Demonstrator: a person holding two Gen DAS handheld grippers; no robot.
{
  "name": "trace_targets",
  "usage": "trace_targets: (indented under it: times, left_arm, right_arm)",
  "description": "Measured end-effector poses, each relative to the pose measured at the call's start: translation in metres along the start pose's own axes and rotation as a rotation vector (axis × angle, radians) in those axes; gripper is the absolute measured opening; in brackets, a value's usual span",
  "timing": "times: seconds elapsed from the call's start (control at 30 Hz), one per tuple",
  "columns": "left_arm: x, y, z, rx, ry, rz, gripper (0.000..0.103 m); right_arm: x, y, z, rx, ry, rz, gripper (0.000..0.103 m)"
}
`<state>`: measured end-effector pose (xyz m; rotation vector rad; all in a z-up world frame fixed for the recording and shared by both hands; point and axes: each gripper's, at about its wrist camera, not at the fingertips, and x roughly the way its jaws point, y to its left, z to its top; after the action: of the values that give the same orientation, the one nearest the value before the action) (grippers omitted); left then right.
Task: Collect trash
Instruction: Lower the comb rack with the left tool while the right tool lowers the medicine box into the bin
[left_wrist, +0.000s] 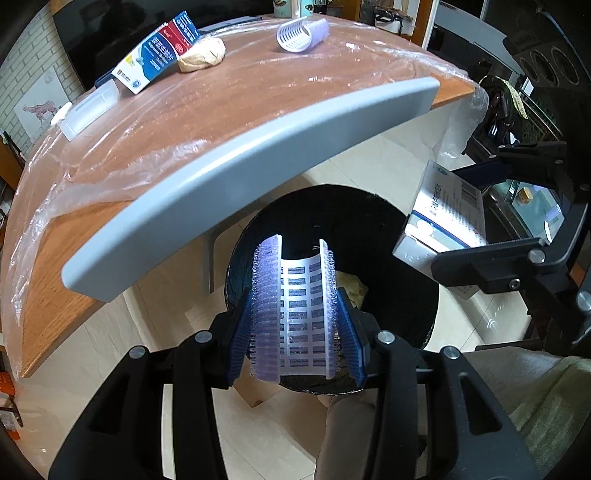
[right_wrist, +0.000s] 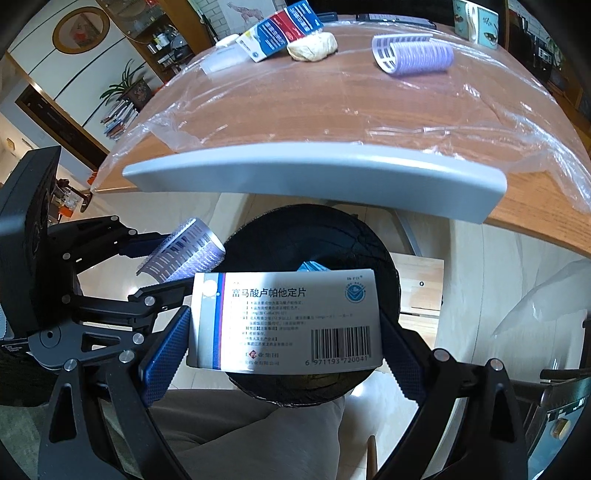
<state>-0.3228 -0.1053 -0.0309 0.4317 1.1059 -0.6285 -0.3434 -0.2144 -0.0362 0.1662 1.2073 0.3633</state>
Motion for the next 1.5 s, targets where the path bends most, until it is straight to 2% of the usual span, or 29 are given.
trace_targets:
  times: [0.83, 1.4, 1.47, 1.5]
  left_arm:
    - [0.040, -0.008, -0.001, 0.033, 0.072, 0.025, 0.045]
    - [0.045, -0.005, 0.000, 0.023, 0.068, 0.038, 0.045]
    - [0.042, -0.005, 0.000, 0.026, 0.058, 0.030, 0.052]
    - [0.041, -0.005, 0.000, 0.029, 0.054, 0.040, 0.066]
  right_arm:
    - [0.038, -0.013, -0.001, 0.010, 0.073, -0.063, 0.093]
    - [0.040, -0.015, -0.001, 0.005, 0.070, -0.057, 0.094]
    - [0.036, -0.014, 0.001, -0.003, 0.054, -0.055, 0.094]
    - [0.036, -0.013, 0.002, -0.006, 0.051, -0.059, 0.094]
